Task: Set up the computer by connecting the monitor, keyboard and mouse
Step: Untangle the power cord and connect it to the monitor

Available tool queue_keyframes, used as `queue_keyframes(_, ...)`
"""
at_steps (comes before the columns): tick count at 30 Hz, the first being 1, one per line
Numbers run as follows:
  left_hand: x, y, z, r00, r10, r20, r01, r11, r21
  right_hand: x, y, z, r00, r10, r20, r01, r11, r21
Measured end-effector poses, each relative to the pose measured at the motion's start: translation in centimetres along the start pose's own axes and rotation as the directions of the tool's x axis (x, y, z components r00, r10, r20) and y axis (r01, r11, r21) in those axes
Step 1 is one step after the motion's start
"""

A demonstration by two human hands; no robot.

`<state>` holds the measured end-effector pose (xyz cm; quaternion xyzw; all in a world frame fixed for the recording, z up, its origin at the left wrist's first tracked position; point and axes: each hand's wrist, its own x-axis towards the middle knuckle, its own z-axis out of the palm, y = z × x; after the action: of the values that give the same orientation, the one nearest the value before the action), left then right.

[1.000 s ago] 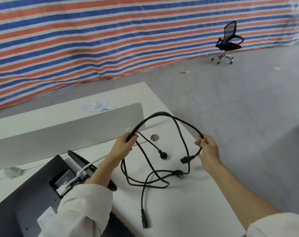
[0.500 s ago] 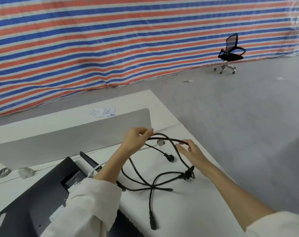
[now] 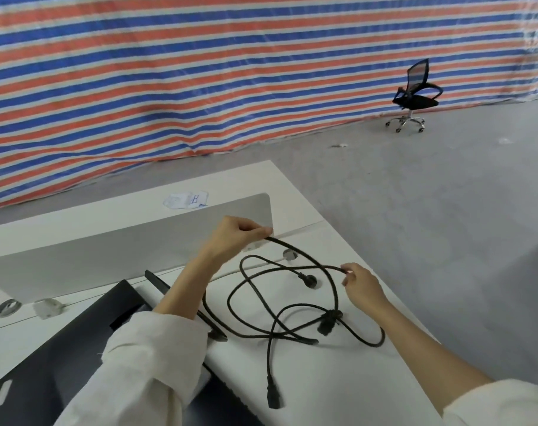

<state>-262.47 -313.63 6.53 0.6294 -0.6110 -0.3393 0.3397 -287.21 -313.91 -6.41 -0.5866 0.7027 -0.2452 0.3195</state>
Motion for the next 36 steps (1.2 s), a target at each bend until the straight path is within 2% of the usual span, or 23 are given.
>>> queue_keyframes(2, 0.1, 0.0, -1.0, 1.0, -0.007, -0.023, 0.004, 0.988, -0.157, 0.0, 0.0, -0.2, 0.998, -0.038, 0.04, 0.036, 0.998, 0.05)
queue_keyframes(4, 0.3, 0.1, -1.6, 0.997, -0.02, -0.075, -0.004, 0.954, -0.3, -0.5, -1.5, -0.7, 0.986, -0.149, 0.068, 0.135, 0.974, 0.183)
queue_keyframes(8, 1.1, 0.3, -2.6, 0.963, -0.105, -0.248, -0.037, 0.862, -0.506, -1.8, -5.2, -1.9, 0.964, -0.236, 0.121, 0.114, 0.781, 0.613)
queue_keyframes(10, 1.5, 0.0, -3.0, 0.935, -0.175, -0.307, -0.052, 0.791, -0.61, -2.3, -6.7, -2.2, 0.952, -0.288, 0.1, 0.161, 0.754, 0.637)
queue_keyframes(12, 1.6, -0.3, -3.2, 0.912, -0.242, -0.332, -0.067, 0.71, -0.701, -2.5, -7.9, -2.0, 0.941, -0.327, 0.085, 0.227, 0.799, 0.556)
queue_keyframes(14, 1.6, -0.6, -3.1, 0.908, -0.273, -0.319, -0.1, 0.599, -0.795, -2.4, -8.9, -1.5, 0.951, -0.299, 0.08, 0.21, 0.814, 0.541)
queue_keyframes(15, 1.7, -0.8, -3.0, 0.915, -0.271, -0.3, -0.107, 0.553, -0.826, -2.1, -9.2, -1.3, 0.964, -0.251, 0.085, 0.149, 0.779, 0.609)
queue_keyframes(16, 1.6, -1.0, -2.9, 0.926, -0.261, -0.273, -0.1, 0.527, -0.844, -1.8, -9.3, -1.1, 0.976, -0.182, 0.118, 0.04, 0.687, 0.726)
queue_keyframes(18, 1.4, -1.6, -2.2, 0.952, -0.232, -0.201, -0.048, 0.533, -0.845, -1.3, -9.6, -1.1, 0.962, -0.061, 0.267, -0.234, 0.324, 0.917)
queue_keyframes(19, 1.1, -2.1, -1.8, 0.958, -0.225, -0.18, -0.022, 0.567, -0.824, -1.1, -9.6, -0.9, 0.938, -0.03, 0.344, -0.337, 0.145, 0.93)
queue_keyframes(20, 0.8, -2.6, -1.5, 0.959, -0.225, -0.171, 0.006, 0.622, -0.783, -0.9, -9.4, -0.7, 0.916, -0.015, 0.4, -0.4, 0.03, 0.916)
queue_keyframes(21, 0.5, -3.5, -1.1, 0.957, -0.231, -0.176, 0.033, 0.688, -0.725, -0.8, -9.3, -0.2, 0.898, -0.015, 0.44, -0.44, -0.042, 0.897)
queue_keyframes(23, -0.3, -5.2, -0.7, 0.953, -0.235, -0.189, 0.09, 0.82, -0.566, -0.9, -9.2, 0.8, 0.876, -0.048, 0.48, -0.481, -0.135, 0.866)
queue_keyframes(25, -1.1, -6.4, -0.4, 0.952, -0.252, -0.171, 0.147, 0.872, -0.467, -1.1, -9.3, 1.1, 0.871, -0.081, 0.485, -0.49, -0.22, 0.843)
queue_keyframes(29, -2.6, -8.4, -0.7, 0.958, -0.285, -0.034, 0.237, 0.852, -0.467, -1.1, -10.1, 1.4, 0.891, -0.111, 0.44, -0.45, -0.347, 0.823)
queue_keyframes(32, -2.9, -10.0, 0.2, 0.947, -0.3, 0.112, 0.32, 0.862, -0.393, -1.1, -10.4, 0.5, 0.912, -0.136, 0.387, -0.406, -0.429, 0.807)
queue_keyframes(34, -2.9, -10.4, 2.1, 0.929, -0.309, 0.205, 0.368, 0.828, -0.423, -0.7, -10.0, -0.2, 0.912, -0.126, 0.392, -0.403, -0.467, 0.787)
queue_keyframes(36, -2.7, -9.8, 4.3, 0.911, -0.307, 0.275, 0.41, 0.747, -0.524, -0.3, -9.1, -0.8, 0.91, -0.109, 0.4, -0.402, -0.471, 0.786)
